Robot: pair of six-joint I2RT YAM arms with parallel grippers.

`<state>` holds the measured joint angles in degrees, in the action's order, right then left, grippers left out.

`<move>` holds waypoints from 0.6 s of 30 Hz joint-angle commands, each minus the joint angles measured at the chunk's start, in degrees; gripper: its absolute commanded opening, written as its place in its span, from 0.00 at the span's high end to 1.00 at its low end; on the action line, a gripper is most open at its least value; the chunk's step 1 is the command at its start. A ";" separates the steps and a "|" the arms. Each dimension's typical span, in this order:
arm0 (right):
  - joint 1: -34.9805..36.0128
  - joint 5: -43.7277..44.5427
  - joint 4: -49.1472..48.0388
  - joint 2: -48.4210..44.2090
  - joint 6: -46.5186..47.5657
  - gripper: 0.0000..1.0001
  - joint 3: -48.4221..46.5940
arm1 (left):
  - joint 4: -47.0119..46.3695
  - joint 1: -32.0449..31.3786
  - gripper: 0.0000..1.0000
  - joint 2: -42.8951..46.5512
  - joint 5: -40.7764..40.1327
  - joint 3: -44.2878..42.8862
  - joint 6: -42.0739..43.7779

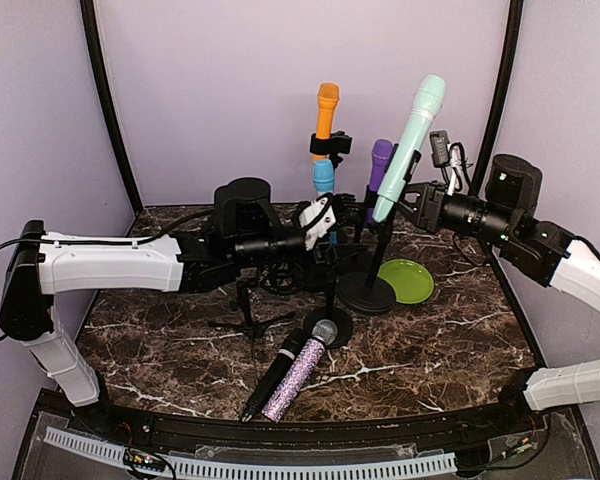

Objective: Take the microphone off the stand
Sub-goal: Unscrew the knob on the microphone stand.

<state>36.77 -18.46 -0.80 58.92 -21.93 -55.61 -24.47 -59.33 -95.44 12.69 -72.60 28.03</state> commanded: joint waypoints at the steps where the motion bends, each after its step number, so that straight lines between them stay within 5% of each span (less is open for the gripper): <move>1: 0.54 -0.53 -8.66 -1.79 -0.39 1.00 -2.73 | 2.07 0.18 0.51 0.90 3.42 -2.66 4.58; 15: 0.49 -1.12 -8.51 -1.23 -0.39 1.00 -3.08 | 2.22 0.18 0.51 -2.10 4.09 -6.50 4.91; 18: 0.49 -1.25 -8.50 -1.04 -0.40 1.00 -3.17 | 3.70 0.18 0.45 -2.71 4.59 -7.22 5.40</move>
<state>36.77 -18.52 -0.80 58.94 -21.91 -55.61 -22.61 -59.35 -97.69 15.84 -77.38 32.18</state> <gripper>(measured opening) 0.237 0.525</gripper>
